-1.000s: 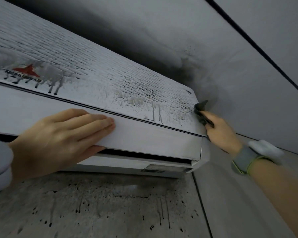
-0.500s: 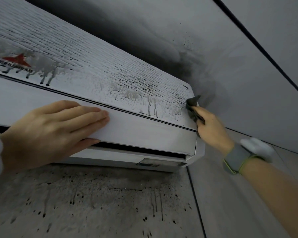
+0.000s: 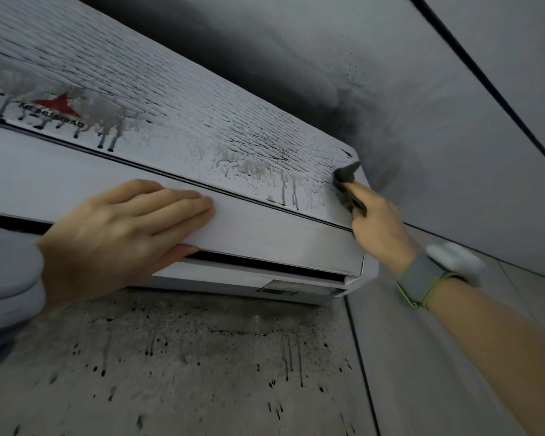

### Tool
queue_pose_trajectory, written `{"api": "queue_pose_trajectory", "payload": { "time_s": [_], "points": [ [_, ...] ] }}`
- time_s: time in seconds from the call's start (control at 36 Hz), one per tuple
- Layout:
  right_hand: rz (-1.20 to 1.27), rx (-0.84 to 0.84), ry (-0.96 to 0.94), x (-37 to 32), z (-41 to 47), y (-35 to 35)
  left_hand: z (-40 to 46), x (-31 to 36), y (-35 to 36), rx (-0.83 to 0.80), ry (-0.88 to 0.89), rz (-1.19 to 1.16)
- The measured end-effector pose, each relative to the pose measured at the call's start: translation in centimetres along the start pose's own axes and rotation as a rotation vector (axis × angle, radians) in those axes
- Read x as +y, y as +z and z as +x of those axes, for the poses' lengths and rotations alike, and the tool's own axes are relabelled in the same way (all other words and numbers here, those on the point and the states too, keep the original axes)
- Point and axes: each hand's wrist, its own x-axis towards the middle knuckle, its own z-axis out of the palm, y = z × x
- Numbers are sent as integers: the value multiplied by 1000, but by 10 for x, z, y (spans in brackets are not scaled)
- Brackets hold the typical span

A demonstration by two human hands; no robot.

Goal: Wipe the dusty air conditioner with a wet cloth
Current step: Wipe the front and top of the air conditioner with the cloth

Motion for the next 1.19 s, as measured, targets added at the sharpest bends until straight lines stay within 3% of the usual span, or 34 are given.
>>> {"api": "queue_pose_trajectory", "payload": {
  "time_s": [0.19, 0.39, 0.64, 0.83, 1.06, 1.19],
  "points": [
    [8, -35, -232, -25, -38, 3, 1, 1, -3, -42, -12, 26],
    [7, 0, -16, -22, -4, 0, 2, 0, -8, -79, 14, 59],
    [26, -23, -261, -53, -41, 12, 1, -1, -11, -138, 51, 84],
    [-14, -3, -38, -54, 4, 4, 2, 0, -13, -155, 46, 67],
    [50, 31, -187, -105, -38, 20, 5, 4, -19, -223, -28, 31],
    [-1, 7, -200, -99, -29, 17, 6, 5, -23, -256, -43, 38]
  ]
}}
